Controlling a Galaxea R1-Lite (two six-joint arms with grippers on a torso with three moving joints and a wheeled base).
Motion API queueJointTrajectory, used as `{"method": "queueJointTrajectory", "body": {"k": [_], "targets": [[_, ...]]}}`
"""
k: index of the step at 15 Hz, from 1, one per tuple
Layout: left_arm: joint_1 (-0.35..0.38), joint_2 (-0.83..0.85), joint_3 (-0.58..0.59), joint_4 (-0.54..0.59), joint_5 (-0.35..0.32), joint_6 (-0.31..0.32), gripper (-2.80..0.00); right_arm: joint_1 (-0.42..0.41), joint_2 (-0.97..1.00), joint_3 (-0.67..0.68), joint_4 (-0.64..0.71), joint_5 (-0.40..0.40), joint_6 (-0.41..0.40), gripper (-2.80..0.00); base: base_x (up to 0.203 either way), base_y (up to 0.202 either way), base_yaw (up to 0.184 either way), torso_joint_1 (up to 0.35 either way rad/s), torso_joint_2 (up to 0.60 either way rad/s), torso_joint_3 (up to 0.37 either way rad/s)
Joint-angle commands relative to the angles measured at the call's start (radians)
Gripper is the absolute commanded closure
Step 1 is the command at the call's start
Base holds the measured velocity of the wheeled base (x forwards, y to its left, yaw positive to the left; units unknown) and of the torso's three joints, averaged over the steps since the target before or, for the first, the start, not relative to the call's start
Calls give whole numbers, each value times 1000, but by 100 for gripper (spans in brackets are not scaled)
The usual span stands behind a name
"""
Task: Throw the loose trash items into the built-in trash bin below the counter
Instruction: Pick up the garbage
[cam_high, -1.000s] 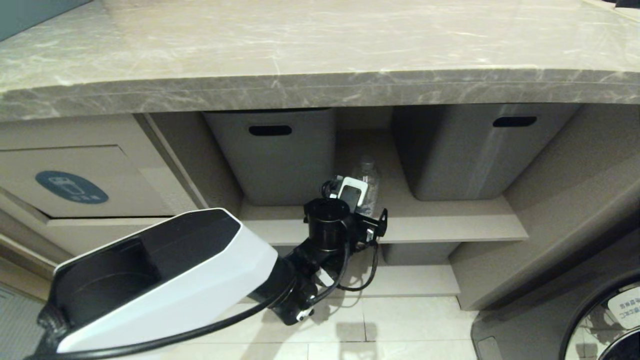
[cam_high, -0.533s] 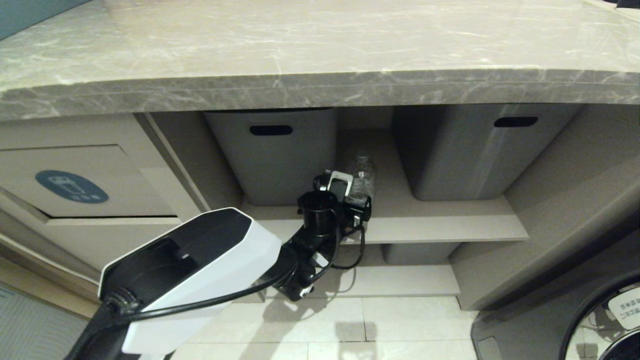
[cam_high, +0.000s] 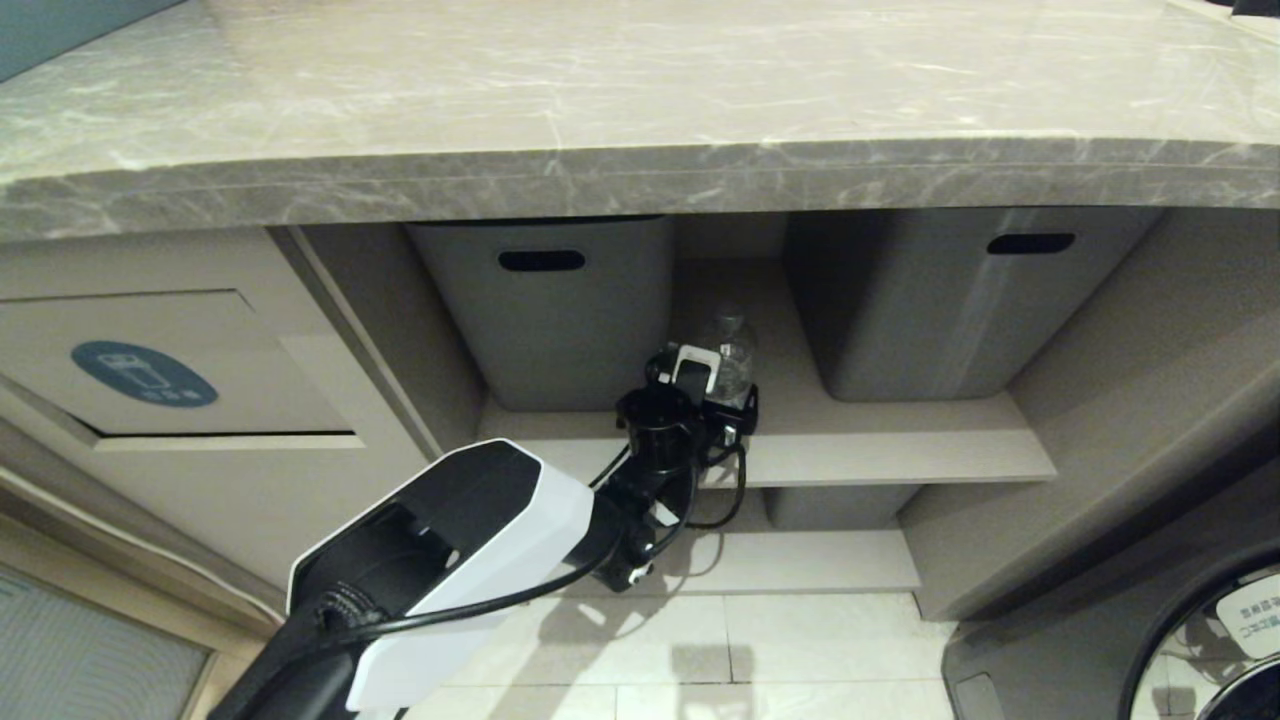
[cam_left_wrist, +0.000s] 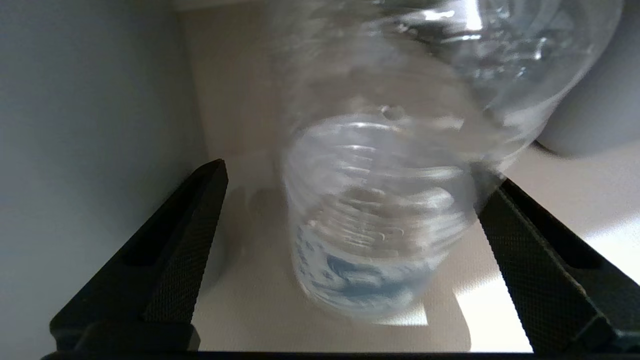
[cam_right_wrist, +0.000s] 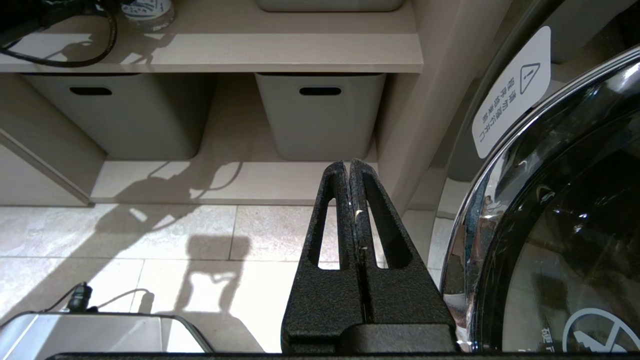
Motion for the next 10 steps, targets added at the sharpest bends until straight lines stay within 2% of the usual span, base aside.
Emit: {"method": "queueJointTrajectory", "body": {"k": [1, 6, 7, 10], "targets": [[-1, 52, -53, -4, 3, 2, -280, 0, 0, 0, 0, 0, 0, 0, 0, 0, 0, 0, 0, 0], [-2, 96, -136, 7, 15, 3, -280, 0, 0, 0, 0, 0, 0, 0, 0, 0, 0, 0, 0, 0], [-2, 102, -154, 9, 16, 3, 0, 0, 0, 0, 0, 0, 0, 0, 0, 0, 0, 0, 0, 0], [0, 103, -163, 13, 28, 3, 0, 0, 0, 0, 0, 0, 0, 0, 0, 0, 0, 0, 0, 0]]}}
